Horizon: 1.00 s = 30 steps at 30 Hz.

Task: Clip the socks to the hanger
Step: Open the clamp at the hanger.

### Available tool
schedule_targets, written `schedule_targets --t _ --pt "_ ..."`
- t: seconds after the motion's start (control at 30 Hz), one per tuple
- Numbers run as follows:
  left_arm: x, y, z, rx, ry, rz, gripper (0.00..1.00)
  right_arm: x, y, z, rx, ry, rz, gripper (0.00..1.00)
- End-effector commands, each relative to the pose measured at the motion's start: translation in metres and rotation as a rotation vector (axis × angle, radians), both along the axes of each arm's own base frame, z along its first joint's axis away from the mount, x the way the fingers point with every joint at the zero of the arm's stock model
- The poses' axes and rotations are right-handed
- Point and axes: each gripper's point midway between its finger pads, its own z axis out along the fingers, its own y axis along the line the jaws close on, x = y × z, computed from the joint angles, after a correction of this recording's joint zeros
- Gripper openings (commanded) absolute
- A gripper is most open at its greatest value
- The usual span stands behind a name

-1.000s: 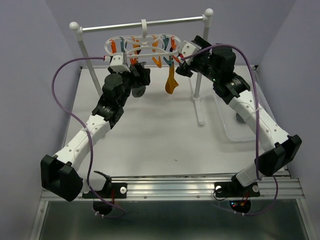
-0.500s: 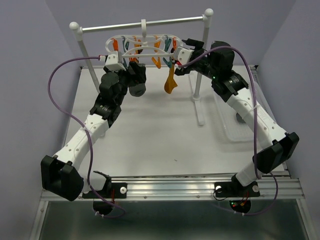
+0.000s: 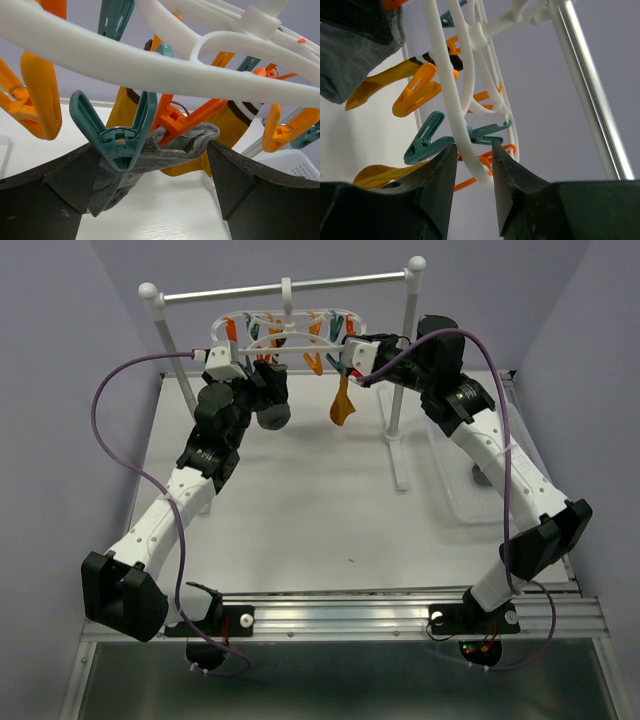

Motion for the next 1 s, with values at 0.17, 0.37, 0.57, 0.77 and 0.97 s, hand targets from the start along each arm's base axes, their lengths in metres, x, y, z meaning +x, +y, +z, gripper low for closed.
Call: schedule_targets --t 0.17,0.37,0.57,0.77,0.97 --pt "0.0 0.003 0.05 -0.027 -0.131 -0.006 0.99 -0.019 0.006 0.026 -0.012 -0.04 0.099 0.26" --pt "-0.009 -0.001 0.049 0.009 -0.139 -0.048 0.99 -0.022 0.021 0.012 -0.04 -0.011 0.091 0.13" --pt "-0.022 -0.003 0.037 0.084 -0.118 -0.092 0.99 -0.024 0.027 0.008 -0.039 0.007 0.059 0.11" --pt "-0.039 0.001 0.017 0.161 -0.069 -0.12 0.99 -0.026 0.021 0.021 -0.02 -0.011 0.001 0.11" --pt "-0.07 -0.017 0.02 0.181 -0.112 -0.259 0.99 -0.031 0.024 0.026 -0.012 -0.01 -0.042 0.1"
